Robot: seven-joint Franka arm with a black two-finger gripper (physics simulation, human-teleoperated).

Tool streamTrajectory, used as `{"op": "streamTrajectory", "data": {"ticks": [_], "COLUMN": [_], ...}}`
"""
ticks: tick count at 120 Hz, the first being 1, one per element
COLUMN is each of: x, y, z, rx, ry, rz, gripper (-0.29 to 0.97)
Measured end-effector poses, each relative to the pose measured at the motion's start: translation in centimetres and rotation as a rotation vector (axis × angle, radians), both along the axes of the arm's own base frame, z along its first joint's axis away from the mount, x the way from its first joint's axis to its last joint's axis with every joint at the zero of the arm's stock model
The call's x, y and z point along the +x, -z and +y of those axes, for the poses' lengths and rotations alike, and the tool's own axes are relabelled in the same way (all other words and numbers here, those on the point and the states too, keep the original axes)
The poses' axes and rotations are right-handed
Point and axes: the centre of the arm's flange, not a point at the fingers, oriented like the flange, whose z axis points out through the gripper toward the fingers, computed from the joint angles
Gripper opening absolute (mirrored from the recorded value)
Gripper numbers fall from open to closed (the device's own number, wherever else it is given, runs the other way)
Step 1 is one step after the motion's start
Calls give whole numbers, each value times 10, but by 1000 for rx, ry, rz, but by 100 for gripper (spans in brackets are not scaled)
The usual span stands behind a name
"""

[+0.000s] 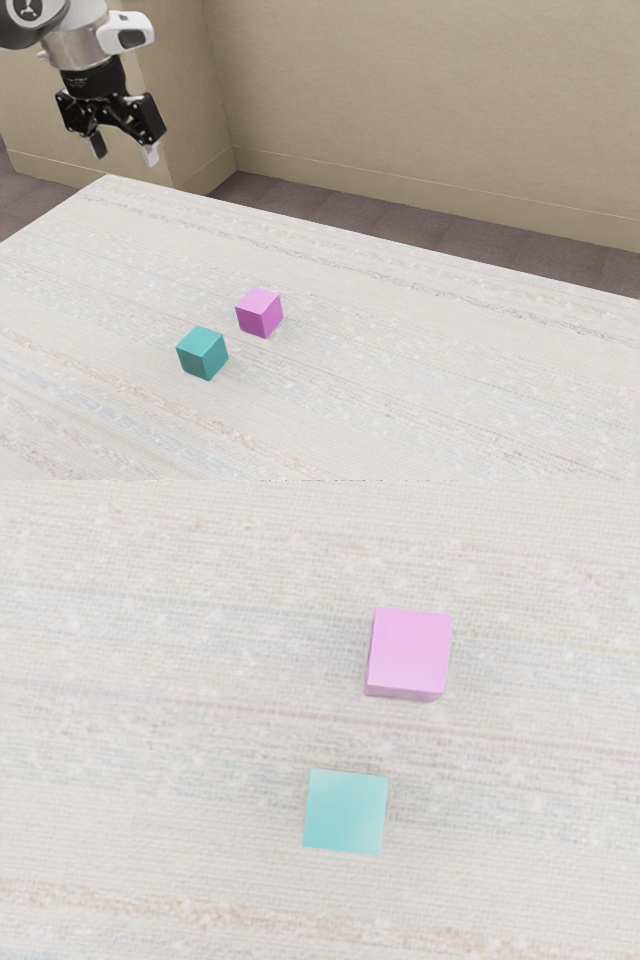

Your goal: Pick up the blue block with one arm, and put the blue block on the pink block with one arm

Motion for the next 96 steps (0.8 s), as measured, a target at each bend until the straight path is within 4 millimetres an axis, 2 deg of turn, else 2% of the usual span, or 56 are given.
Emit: {"op": "streamTrajectory", "data": {"ticks": [22, 30, 44, 57, 71, 82, 96], "x": [3, 9, 21, 27, 34, 43, 45], "y": [6, 40, 78, 145, 200, 226, 261], "z": [1, 7, 9, 14, 19, 19, 18], "rx": [1, 0, 7, 12, 5, -4, -17], "ry": [-26, -45, -66, -88, -105, -114, -114], "rz": [1, 46, 79, 133, 133, 106, 83], "gripper": [68, 68, 68, 68, 68, 68, 68]}}
